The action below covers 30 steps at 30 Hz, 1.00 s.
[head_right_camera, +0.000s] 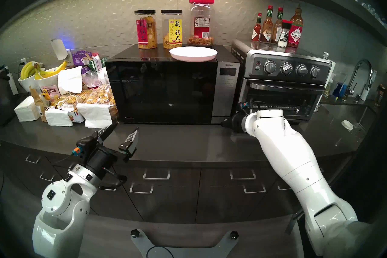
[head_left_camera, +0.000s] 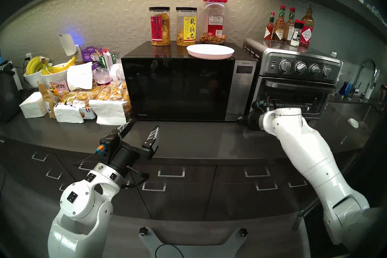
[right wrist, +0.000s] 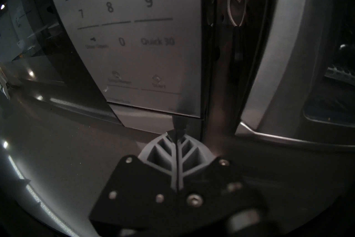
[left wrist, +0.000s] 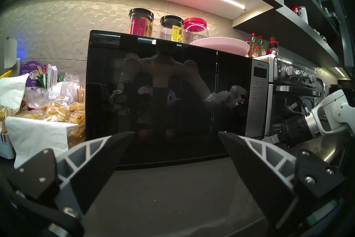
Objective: Open the microwave, put the plate inside, and close the door
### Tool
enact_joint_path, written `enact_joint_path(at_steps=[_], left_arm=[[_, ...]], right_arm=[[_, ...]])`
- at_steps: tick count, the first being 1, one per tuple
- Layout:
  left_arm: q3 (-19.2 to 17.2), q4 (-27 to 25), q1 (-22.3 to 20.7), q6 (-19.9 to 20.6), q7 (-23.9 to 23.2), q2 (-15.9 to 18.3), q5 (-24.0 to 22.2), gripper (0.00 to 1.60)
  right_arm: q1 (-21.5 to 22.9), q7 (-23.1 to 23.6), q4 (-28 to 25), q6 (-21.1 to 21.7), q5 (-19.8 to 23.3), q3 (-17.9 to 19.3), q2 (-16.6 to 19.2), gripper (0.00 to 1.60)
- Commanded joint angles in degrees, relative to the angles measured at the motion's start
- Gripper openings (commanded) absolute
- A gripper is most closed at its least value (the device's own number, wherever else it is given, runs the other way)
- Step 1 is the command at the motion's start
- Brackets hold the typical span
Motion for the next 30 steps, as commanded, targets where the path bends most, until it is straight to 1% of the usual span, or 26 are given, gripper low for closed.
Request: enact_joint_path(at_steps=[1,7,19,24,30], left_arm=[[0.14,-1.15,0.00,-0.06,-0.11,0.06,0.06,1.60],[0.14,-1.14,-0.01,-0.07,-0.12,0.06,0.05,1.60],[0.14,-1.13,-0.01,-0.08,-0.12,0.06,0.05,1.60],[0.14,-1.13,-0.01,-0.07,-0.12,0.06,0.05,1.60],[0.14,-1.13,-0.01,-0.08,-0.12,0.06,0.05,1.60]], right_arm=[[2.12,0.00,0.95,-2.49,-1.57,-0.93,-0.93,0.00],[3.57,0.17,3.29,-4.12,-3.24,-2.21,-1.48,0.00],[5.64,0.86,6.70,-5.39,-4.10,-3.01,-2.35,0.00],[5.47,1.47,6.71,-5.38,-3.97,-2.73,-2.13,0.00],[4.26,2.67,5.36,-4.74,-3.28,-1.73,-0.86,0.00]])
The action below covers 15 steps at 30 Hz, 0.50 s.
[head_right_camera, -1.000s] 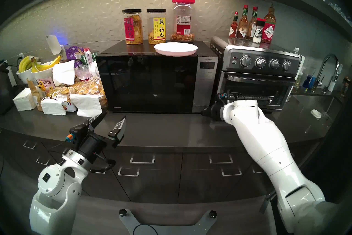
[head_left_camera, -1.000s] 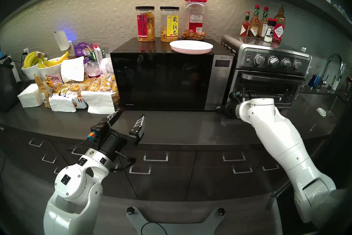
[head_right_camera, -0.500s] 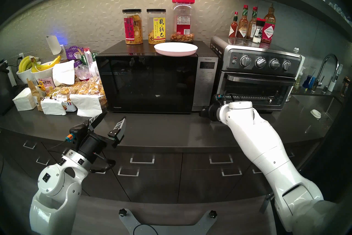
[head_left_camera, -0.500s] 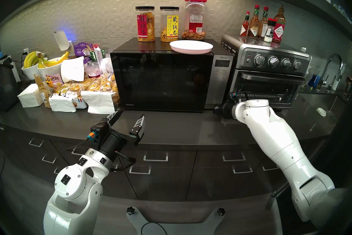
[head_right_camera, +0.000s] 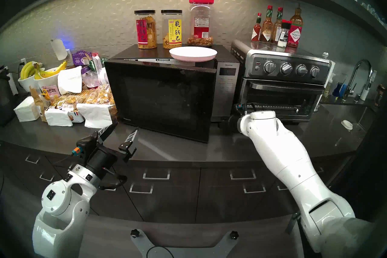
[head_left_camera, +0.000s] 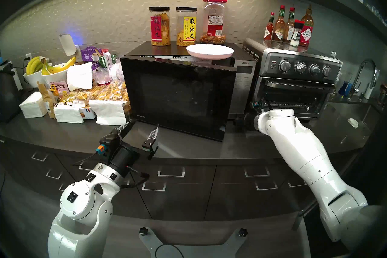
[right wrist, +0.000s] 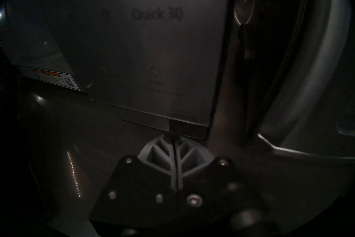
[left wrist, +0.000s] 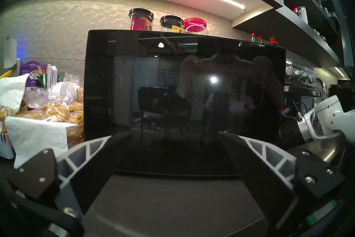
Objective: Open the microwave, put the plate inside, and close the door
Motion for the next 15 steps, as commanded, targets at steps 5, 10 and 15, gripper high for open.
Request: enact_joint_path(at_steps=[5,10,15], left_arm=[[0.14,-1.12,-0.02,-0.08,-0.13,0.06,0.05,1.60],[0.14,-1.08,-0.04,-0.10,-0.14,0.06,0.04,1.60],[0.14,-1.06,-0.06,-0.11,-0.15,0.05,0.04,1.60]], right_arm=[[-0.24,1.28,-2.32,-0.44,1.16,2.91,2.24,0.00],[-2.38,3.05,-5.45,0.92,2.68,4.77,4.94,0.00],[-4.82,5.12,-8.85,1.83,4.07,7.02,7.93,0.00]])
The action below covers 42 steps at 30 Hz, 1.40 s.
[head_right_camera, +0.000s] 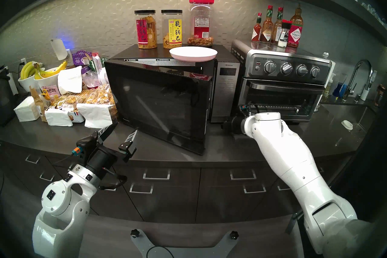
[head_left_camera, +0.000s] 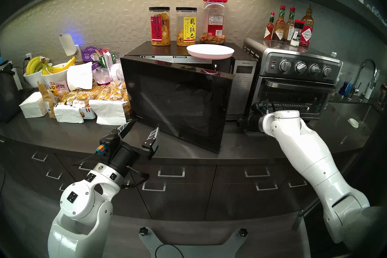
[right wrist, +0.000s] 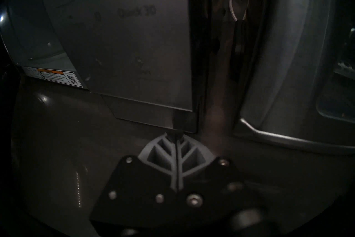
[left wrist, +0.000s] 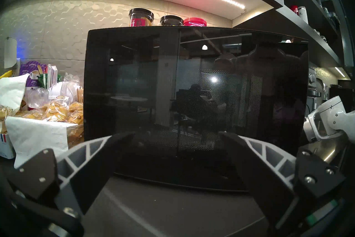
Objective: Open the microwave, put the plate inside, and close the door
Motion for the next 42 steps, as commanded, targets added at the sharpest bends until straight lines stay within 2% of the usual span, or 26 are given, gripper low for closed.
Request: enact_joint_path(at_steps=[1,9,17,23,31,42], left_arm=[[0.14,-1.06,-0.05,-0.11,-0.14,0.06,0.04,1.60],[0.14,-1.10,-0.03,-0.09,-0.14,0.06,0.05,1.60],[0.14,-1.07,-0.05,-0.11,-0.15,0.06,0.04,1.60],[0.14,-1.10,-0.03,-0.09,-0.15,0.06,0.05,1.60],[0.13,-1.14,-0.01,-0.06,-0.13,0.06,0.06,1.60],[0.13,-1.14,-0.01,-0.06,-0.13,0.06,0.06,1.60]], right_arm=[[-2.21,2.50,-5.78,0.85,2.05,4.09,5.24,0.00],[-5.36,7.62,-8.75,2.27,4.04,7.31,9.67,0.00],[-8.13,15.66,-10.62,4.01,6.38,10.63,15.02,0.00],[-10.19,21.79,-11.11,2.54,6.77,12.28,18.58,0.00],[-11.39,27.33,-10.44,0.32,6.39,13.01,20.64,0.00],[-12.78,31.86,-11.86,-1.29,6.59,13.68,22.26,0.00]])
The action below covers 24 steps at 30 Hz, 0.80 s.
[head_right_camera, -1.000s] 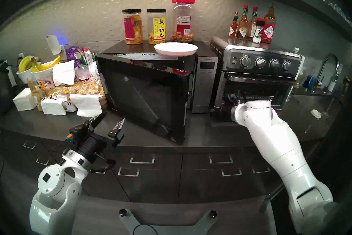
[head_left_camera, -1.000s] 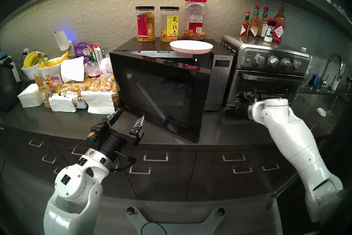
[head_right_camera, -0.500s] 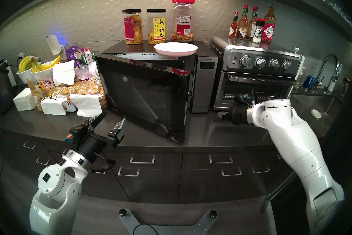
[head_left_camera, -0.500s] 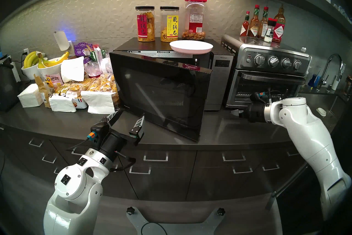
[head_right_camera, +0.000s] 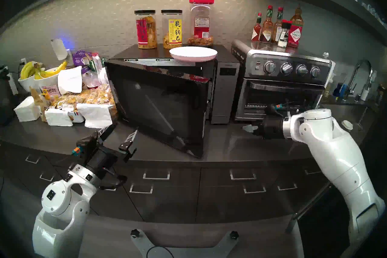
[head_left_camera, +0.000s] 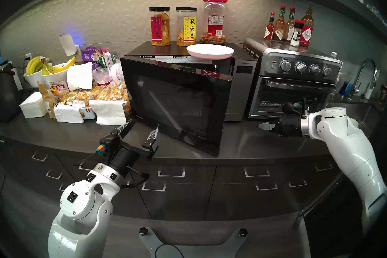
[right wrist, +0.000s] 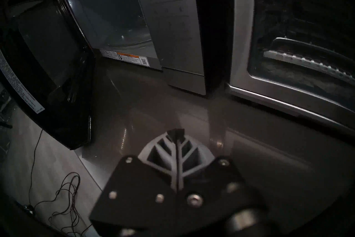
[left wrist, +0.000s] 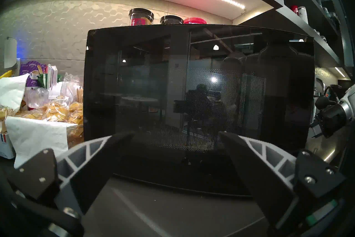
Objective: Open the microwave, put the plate inside, and close the door
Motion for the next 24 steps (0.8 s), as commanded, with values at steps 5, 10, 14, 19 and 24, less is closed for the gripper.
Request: enact_joint_path(at_steps=[5,10,14,19,24], left_arm=[[0.14,-1.15,-0.01,-0.07,-0.11,0.07,0.07,1.60],[0.14,-1.15,0.00,-0.06,-0.11,0.06,0.08,1.60],[0.14,-1.16,0.00,-0.06,-0.11,0.06,0.08,1.60],[0.14,-1.16,0.00,-0.06,-0.11,0.06,0.08,1.60],[0.13,-1.16,0.00,-0.05,-0.11,0.06,0.08,1.60]], right_arm=[[-0.69,2.99,-3.24,-1.29,0.72,1.94,2.00,0.00],[-1.02,2.50,-4.37,-0.97,0.89,2.28,1.40,0.00],[-1.38,1.98,-5.46,-0.60,1.09,2.47,1.00,0.00],[-1.40,1.21,-6.75,-0.16,1.00,2.15,0.50,0.00],[-0.77,0.05,-7.67,0.34,0.53,1.08,-0.25,0.00]])
